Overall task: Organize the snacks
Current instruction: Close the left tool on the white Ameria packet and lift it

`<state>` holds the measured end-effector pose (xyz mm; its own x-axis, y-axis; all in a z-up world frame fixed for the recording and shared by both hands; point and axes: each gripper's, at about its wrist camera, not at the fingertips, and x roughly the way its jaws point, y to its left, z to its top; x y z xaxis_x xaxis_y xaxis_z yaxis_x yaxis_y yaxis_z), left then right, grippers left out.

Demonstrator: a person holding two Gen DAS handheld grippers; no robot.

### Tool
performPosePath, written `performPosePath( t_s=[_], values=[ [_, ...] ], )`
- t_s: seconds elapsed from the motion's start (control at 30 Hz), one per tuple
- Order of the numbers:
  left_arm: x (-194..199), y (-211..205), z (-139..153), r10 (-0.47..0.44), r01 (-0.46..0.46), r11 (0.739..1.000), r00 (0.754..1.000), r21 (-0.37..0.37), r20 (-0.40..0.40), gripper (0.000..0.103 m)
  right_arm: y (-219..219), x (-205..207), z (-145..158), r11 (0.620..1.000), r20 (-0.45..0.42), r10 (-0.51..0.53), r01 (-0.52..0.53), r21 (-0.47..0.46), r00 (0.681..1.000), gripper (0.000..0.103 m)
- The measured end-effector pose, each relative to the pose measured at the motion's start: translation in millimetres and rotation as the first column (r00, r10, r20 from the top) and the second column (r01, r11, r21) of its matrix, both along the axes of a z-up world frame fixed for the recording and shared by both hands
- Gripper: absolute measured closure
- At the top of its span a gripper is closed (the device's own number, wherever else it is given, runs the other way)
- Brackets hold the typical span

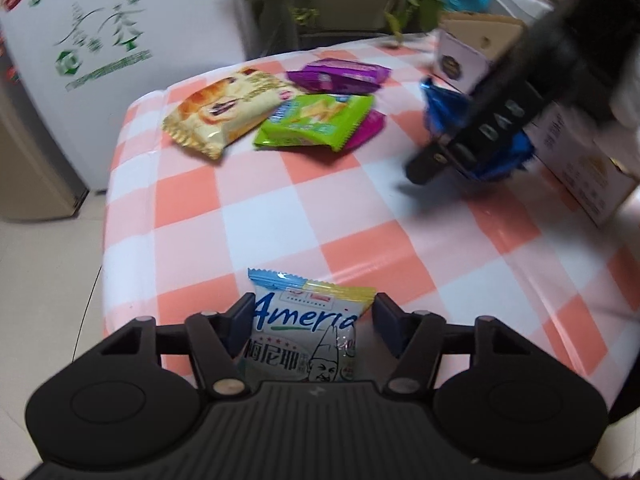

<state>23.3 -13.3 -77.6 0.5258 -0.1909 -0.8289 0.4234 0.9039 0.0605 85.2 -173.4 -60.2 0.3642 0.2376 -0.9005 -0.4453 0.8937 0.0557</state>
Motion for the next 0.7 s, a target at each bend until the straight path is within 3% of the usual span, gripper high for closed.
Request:
performPosePath(
  t_s=[0.17, 0.3, 0.47, 0.6, 0.7],
  values=[
    [12.0, 15.2, 1.2, 0.164, -0.163, 0.985, 0.986, -0.054, 0.006, 0.042, -0.7, 2.1, 1.6, 1.0, 0.015, -0.008, 0.008, -0.004, 1.0, 0.028],
    [19.3, 17.3, 0.9, 0.233, -0.232, 0.971, 0.972, -0.054, 0.022, 0.042, 1.4, 3.5, 1.2, 1.0, 0.015, -0.009, 0.009, 0.001, 1.0, 0.028],
    [28.0, 11.7, -2.2, 0.266, -0.265, 0.963, 0.964, -0.042, 0.024, 0.04, 4.9, 2.7, -2.9, 1.0, 0.001, 0.012, -0.012, -0.003, 1.0, 0.028],
    [28.2, 9.4, -4.5, 0.288, -0.288, 0.957, 0.957, -0.027, 0.004, 0.023, 5.1, 2.7, -6.3, 1.0, -0.006, 0.02, -0.02, -0.011, 1.0, 0.028],
    [26.9, 9.0, -5.5, 0.278, -0.277, 0.96, 0.961, -0.027, 0.005, 0.024, 5.1, 3.0, -9.6, 1.0, -0.013, 0.017, -0.017, -0.017, 1.0, 0.028]
  ],
)
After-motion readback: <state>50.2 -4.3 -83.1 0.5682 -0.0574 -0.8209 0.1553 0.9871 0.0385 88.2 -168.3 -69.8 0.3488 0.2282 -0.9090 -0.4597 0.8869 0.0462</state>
